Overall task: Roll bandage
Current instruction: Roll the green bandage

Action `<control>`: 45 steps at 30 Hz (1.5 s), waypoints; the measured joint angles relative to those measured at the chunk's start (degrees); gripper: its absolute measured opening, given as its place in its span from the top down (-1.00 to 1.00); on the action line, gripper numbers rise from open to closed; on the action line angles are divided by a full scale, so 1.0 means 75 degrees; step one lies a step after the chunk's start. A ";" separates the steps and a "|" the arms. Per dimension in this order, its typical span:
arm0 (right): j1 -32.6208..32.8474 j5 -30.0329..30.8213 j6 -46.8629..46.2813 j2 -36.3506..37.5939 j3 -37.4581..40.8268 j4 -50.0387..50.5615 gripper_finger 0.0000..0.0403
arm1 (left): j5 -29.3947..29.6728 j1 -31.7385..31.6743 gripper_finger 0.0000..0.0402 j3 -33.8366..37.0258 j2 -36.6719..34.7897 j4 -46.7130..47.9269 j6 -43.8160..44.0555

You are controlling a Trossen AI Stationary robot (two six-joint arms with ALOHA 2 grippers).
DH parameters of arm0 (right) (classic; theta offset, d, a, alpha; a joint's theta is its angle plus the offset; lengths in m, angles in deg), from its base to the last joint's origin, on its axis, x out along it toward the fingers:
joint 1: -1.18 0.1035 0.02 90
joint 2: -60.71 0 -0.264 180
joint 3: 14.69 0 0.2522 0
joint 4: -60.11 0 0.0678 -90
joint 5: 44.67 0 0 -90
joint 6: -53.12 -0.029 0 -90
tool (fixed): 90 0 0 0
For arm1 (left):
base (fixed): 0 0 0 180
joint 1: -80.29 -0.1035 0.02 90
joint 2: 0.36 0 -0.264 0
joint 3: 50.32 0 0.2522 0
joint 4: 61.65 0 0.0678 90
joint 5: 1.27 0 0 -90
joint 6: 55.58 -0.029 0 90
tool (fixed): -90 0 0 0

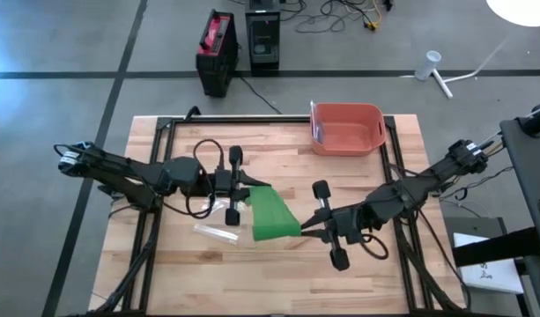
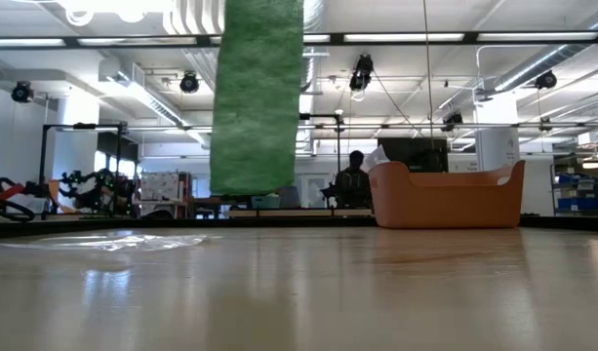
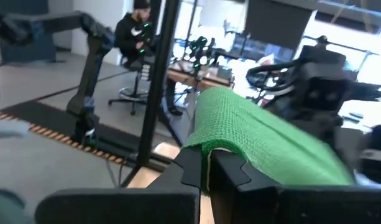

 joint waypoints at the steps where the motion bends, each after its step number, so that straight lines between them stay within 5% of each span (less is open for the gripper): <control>1: 0.0000 0.0032 0.0003 0.0013 0.0000 -0.0053 0.99 | -0.0003 0.0026 0.97 0.0000 0.0000 0.0038 0.0002; 16: -0.0290 0.0302 -0.0146 0.0066 0.0000 -0.0622 0.99 | -0.0639 0.0296 0.32 0.0006 0.0083 0.0033 0.0299; 26: -0.0370 0.0305 -0.0112 0.0066 0.0000 -0.0610 0.99 | -0.0863 0.0302 0.14 0.0009 0.0456 0.0032 0.0711; 34: -0.0370 0.0382 0.0074 0.0109 0.0000 -0.0529 0.99 | -0.0974 0.0426 0.35 0.0012 0.0609 0.0066 0.1269; 42: -0.0370 0.0699 0.0631 0.0180 0.0000 -0.0392 0.99 | -0.1016 0.0821 0.95 0.0015 0.0624 0.0183 0.1288; 45: -0.0373 0.0811 0.0849 0.0195 0.0000 -0.0365 0.99 | -0.1014 0.1004 0.94 0.0015 0.0624 0.0186 0.1294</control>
